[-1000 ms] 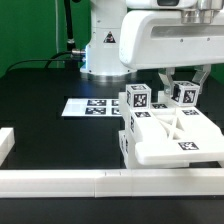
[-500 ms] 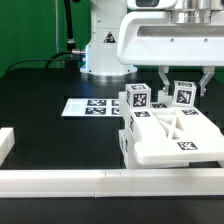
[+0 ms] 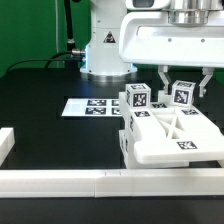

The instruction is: Assemble chair

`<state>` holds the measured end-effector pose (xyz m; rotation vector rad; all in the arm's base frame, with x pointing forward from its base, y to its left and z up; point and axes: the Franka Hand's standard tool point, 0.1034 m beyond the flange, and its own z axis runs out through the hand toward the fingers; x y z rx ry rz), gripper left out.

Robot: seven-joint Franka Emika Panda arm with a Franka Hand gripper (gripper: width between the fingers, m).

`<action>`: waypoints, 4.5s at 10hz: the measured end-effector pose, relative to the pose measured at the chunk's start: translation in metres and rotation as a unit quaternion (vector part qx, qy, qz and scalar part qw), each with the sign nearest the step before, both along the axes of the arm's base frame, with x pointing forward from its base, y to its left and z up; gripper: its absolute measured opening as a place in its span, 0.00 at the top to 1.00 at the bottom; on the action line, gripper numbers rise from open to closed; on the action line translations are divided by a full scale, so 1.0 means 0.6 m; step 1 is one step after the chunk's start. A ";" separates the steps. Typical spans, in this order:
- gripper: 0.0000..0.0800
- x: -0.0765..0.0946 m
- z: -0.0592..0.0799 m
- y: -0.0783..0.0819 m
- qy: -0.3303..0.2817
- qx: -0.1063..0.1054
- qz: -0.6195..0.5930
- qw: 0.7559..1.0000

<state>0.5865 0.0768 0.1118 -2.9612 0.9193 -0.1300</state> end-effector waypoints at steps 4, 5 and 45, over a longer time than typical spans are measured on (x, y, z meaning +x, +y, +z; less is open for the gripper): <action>0.65 0.001 -0.001 0.005 -0.005 0.039 -0.223 0.974; 0.65 0.002 -0.001 0.007 -0.005 0.042 -0.246 0.968; 0.19 0.013 0.010 0.015 -0.025 0.033 -0.039 0.998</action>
Offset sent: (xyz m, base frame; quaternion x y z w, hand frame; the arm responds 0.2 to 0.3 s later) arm -0.0099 -0.0027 -0.0180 -0.0242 -0.0158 0.2881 0.9572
